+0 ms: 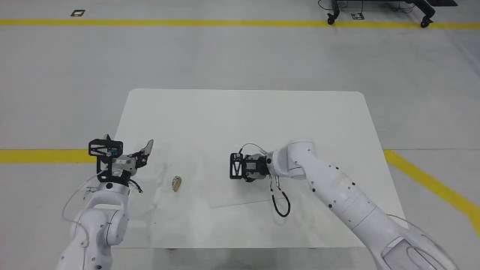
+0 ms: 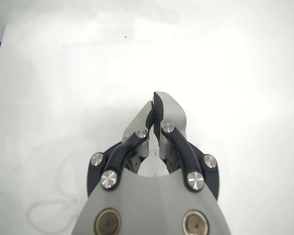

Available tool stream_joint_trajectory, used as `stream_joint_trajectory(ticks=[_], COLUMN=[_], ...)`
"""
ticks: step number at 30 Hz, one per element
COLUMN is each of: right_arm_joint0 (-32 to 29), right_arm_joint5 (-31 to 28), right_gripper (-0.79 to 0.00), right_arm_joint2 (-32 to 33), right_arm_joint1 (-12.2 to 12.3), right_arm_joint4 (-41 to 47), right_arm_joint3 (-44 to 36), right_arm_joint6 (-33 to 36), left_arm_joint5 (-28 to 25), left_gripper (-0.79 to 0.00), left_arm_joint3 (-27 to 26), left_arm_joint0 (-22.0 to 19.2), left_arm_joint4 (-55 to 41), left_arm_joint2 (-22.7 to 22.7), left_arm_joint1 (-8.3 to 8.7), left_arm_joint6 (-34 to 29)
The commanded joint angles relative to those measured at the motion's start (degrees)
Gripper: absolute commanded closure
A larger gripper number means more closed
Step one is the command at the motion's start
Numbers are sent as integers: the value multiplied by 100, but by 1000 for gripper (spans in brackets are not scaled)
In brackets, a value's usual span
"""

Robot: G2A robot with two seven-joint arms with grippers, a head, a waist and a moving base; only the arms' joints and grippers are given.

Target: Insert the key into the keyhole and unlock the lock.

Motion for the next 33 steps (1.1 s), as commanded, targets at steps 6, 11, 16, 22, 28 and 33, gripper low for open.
stream_joint_trajectory(ticks=[6, 11, 16, 22, 28, 33], right_arm_joint0=[-425, -689, -699, -761, -777, -772], right_arm_joint5=[214, 108, 93, 294, 531, 843], right_gripper=[0, 0, 0, 0, 0, 0], right_arm_joint2=[418, 692, 711, 772, 752, 726], right_arm_joint1=[210, 365, 375, 376, 380, 373], right_arm_joint4=[-596, -1025, -1053, -952, -1064, -1191], right_arm_joint3=[-642, -795, -783, -715, -570, -338], right_arm_joint6=[-848, -1752, -1807, -1886, -2259, -2784], left_arm_joint5=[0, 0, 0, 89, -1146, -1661], left_gripper=[-785, -785, -785, -785, -785, -785], left_arm_joint3=[0, 0, 0, -401, -1345, -1355], left_arm_joint0=[0, 0, 0, 134, -85, -577], left_arm_joint4=[0, 0, 0, 841, 1146, 1473], left_arm_joint2=[0, 0, 0, 49, 453, 993], left_arm_joint1=[0, 0, 0, 21, 61, 50], left_arm_joint6=[0, 0, 0, -138, -1240, -1957])
